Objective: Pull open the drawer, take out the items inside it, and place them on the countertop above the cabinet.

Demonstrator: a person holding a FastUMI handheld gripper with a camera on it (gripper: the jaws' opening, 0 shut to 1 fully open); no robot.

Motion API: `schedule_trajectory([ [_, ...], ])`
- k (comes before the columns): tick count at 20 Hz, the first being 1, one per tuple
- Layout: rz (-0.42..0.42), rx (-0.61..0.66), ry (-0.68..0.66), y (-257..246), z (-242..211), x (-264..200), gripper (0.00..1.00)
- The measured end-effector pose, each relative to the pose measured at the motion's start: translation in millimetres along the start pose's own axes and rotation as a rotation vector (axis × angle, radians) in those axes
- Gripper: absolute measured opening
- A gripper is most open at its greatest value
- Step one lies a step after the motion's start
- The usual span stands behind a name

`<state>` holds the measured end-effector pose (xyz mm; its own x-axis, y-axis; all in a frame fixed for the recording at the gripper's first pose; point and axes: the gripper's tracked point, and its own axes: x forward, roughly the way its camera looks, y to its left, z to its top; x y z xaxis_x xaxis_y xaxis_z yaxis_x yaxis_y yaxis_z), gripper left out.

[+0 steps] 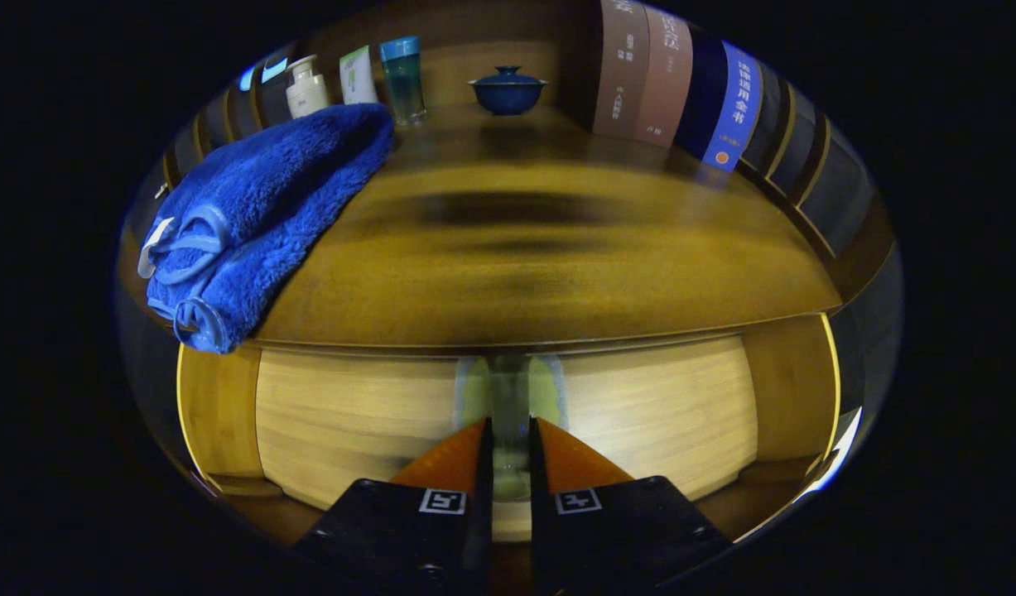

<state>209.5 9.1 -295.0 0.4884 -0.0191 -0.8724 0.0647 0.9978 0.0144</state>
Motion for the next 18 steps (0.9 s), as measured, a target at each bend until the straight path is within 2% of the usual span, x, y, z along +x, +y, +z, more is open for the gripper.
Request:
schedule_trajectory([
  [2, 0.019, 0.032, -0.008, -2, -4, -4, 0.17],
  [6, -0.005, 0.011, -0.053, -11, -2, -20, 0.17],
  [18, 0.022, 0.020, -0.181, -13, -3, -103, 0.18],
])
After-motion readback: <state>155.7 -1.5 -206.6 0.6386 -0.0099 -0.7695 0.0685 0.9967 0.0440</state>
